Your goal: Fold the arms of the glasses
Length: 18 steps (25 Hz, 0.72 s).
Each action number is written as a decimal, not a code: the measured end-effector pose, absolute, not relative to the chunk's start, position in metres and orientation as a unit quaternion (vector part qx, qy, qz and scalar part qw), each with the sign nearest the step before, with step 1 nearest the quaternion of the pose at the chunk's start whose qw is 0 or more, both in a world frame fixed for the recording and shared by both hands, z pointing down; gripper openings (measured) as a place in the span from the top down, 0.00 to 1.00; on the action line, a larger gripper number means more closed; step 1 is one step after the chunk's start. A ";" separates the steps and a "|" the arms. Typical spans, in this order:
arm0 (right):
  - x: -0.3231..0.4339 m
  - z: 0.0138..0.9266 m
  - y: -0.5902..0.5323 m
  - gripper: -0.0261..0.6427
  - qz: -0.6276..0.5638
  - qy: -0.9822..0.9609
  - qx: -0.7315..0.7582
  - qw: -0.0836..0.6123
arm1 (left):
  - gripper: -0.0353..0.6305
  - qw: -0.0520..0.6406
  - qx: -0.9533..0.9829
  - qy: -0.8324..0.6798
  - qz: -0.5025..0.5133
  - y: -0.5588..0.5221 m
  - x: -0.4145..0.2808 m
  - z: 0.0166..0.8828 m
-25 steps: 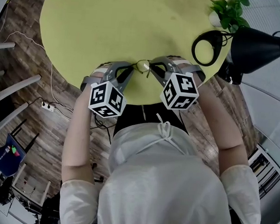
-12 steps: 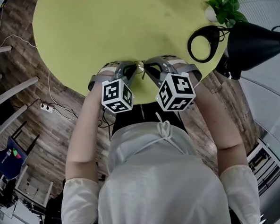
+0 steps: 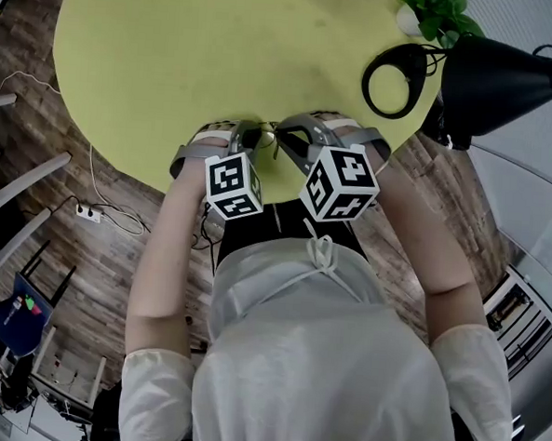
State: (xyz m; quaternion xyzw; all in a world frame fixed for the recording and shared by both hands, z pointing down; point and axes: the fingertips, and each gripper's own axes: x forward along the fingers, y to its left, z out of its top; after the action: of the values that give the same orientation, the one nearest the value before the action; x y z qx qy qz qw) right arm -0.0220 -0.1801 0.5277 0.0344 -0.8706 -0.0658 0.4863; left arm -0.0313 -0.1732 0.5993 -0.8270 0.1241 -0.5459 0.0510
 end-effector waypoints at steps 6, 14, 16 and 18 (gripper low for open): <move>-0.018 0.530 -0.180 0.94 -0.065 -0.871 0.032 0.485 | 0.91 0.034 -0.836 0.130 -0.532 -0.175 -0.029 0.603; -0.018 0.530 -0.181 0.94 -0.061 -0.873 0.031 0.483 | 0.69 -0.041 -0.845 0.128 -0.518 -0.170 -0.032 0.588; -0.019 0.530 -0.181 0.94 -0.063 -0.872 0.031 0.484 | 0.67 -0.047 -0.848 0.153 -0.505 -0.174 -0.041 0.577; -0.019 0.529 -0.180 0.94 -0.063 -0.871 0.031 0.485 | 0.67 -0.057 -0.853 0.187 -0.484 -0.177 -0.052 0.560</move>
State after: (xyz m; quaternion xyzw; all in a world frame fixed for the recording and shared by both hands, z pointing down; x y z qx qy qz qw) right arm -0.0191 -0.1802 0.5289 0.0308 -0.8715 -0.0631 0.4853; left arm -0.0524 -0.1770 0.5597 -0.8531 0.1866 -0.4840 -0.0569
